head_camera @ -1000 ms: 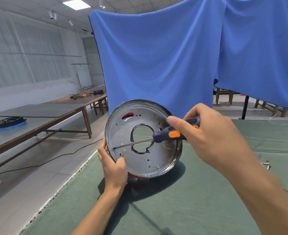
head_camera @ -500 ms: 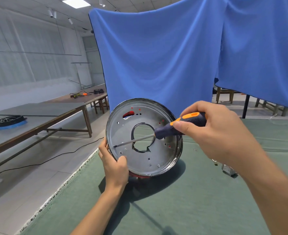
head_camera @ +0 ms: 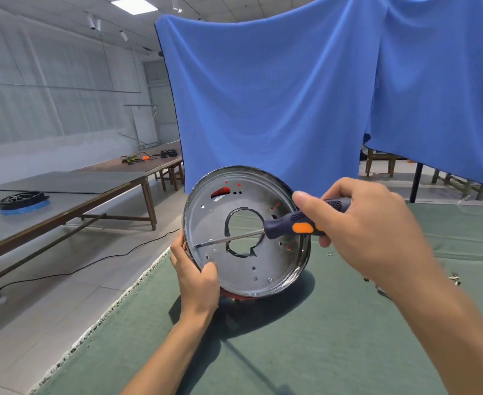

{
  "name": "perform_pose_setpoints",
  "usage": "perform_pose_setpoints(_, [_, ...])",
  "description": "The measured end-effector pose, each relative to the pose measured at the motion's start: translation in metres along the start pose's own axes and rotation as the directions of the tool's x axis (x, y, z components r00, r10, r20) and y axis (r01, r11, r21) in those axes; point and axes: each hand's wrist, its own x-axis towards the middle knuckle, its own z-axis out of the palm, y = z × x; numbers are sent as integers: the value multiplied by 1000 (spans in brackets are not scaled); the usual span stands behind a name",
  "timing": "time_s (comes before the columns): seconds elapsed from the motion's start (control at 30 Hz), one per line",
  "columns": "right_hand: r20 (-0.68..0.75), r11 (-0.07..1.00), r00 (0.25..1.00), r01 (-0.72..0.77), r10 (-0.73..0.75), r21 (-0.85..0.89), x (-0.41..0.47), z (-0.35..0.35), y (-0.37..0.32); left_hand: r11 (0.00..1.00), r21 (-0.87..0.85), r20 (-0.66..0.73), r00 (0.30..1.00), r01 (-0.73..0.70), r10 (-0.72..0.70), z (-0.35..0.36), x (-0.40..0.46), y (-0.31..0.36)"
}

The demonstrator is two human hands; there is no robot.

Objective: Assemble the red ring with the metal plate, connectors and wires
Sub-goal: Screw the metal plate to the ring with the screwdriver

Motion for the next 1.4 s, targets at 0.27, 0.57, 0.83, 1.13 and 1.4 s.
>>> perform_pose_setpoints(0.27, [-59,997,996,66,-64,36,1,3,4,999,28,-31,999,-24,24,1,-4,3])
perform_pose_setpoints(0.57, [156,965,985,37,-80,261,-2,1,0,999,34,-49,999,-19,20,1,1,-7])
perform_pose_setpoints(0.83, [-11,998,999,35,-35,48,-1,2,3,999,28,-47,999,-23,24,1,-1,-5])
perform_pose_setpoints(1.13, [-99,1000,995,7,-5,17,2,0,4,998,35,-42,998,-54,55,2,-4,-2])
perform_pose_setpoints(1.4, [187,984,979,56,-87,167,-3,-1,-1,1000,5,-34,999,-16,16,-2,-2,-4])
